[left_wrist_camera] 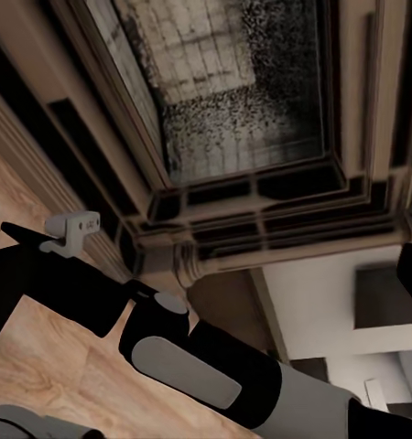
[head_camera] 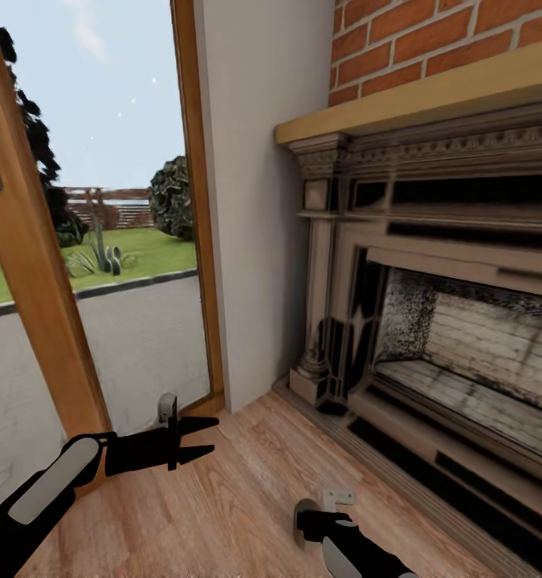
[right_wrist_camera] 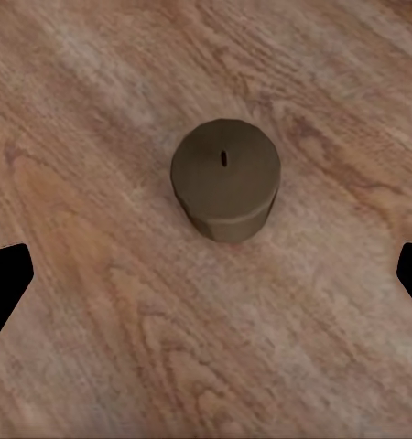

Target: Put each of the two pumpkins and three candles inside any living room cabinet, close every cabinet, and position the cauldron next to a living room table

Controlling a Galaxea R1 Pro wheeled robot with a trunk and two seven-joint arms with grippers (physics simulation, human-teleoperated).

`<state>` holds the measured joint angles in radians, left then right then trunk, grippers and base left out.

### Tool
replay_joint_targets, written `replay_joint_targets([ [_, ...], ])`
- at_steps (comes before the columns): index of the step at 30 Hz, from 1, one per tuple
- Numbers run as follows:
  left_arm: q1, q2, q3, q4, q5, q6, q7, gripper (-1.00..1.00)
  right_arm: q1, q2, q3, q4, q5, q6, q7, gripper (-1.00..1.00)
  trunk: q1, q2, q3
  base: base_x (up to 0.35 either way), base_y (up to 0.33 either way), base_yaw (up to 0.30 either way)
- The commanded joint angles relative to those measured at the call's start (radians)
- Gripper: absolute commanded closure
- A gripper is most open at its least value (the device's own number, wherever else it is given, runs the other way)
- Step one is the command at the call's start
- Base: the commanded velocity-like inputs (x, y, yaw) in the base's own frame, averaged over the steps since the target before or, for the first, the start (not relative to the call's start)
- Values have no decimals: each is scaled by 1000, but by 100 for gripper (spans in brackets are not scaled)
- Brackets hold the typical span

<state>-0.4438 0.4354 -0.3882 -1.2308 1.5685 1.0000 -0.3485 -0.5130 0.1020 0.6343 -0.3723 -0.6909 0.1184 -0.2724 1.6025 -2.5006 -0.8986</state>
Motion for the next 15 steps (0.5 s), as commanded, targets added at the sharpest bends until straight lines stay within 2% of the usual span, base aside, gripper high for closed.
replay_joint_targets([
  [1, -1, 1, -2, 1, -5, 0, -9, -100, -1, -1, 8, -2, -6, 4, -8, -100, 0, -1, -5, 0, 0, 0],
  [15, -1, 1, -4, 1, -5, 0, -9, -100, -1, -1, 8, -1, -6, 4, -8, -100, 6, -4, -59, 0, 0, 0],
])
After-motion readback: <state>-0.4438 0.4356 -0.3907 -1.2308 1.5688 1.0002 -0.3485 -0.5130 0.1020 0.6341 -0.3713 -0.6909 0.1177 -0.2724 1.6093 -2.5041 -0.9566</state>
